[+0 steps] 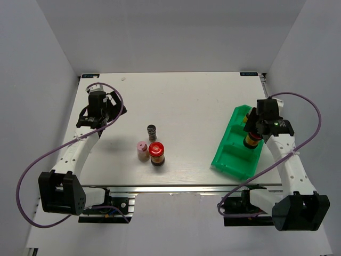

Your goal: Organize the condiment bottles

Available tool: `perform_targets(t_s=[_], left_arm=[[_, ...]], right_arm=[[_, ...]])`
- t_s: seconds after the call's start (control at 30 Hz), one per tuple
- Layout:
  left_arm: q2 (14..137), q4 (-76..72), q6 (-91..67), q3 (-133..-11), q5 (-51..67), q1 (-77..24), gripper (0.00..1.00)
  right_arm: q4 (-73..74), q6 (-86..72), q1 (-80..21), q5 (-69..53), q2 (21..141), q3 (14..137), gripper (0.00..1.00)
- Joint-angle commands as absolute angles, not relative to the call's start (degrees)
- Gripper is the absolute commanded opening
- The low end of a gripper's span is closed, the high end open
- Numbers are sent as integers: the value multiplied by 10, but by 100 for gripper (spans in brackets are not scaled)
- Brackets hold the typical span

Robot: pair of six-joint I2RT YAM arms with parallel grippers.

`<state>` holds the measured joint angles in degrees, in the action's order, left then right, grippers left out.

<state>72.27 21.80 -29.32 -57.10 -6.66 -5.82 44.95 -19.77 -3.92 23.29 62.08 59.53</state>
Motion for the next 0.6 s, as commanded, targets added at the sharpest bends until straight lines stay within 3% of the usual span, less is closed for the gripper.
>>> perform_targets(t_s=[0.0, 0.37, 0.5, 0.57], left_arm=[[715, 207, -287, -570, -69, -57, 98], [705, 213, -286, -565, -84, -57, 98], [697, 211, -285, -563, -85, -57, 98], [696, 213, -285, -562, -89, -57, 98]], right_arm=[[400, -221, -22, 252, 621, 598, 16], [352, -248, 38, 240, 671, 538, 20], [345, -255, 44, 233, 679, 539, 34], [343, -254, 44, 230, 675, 535, 51]])
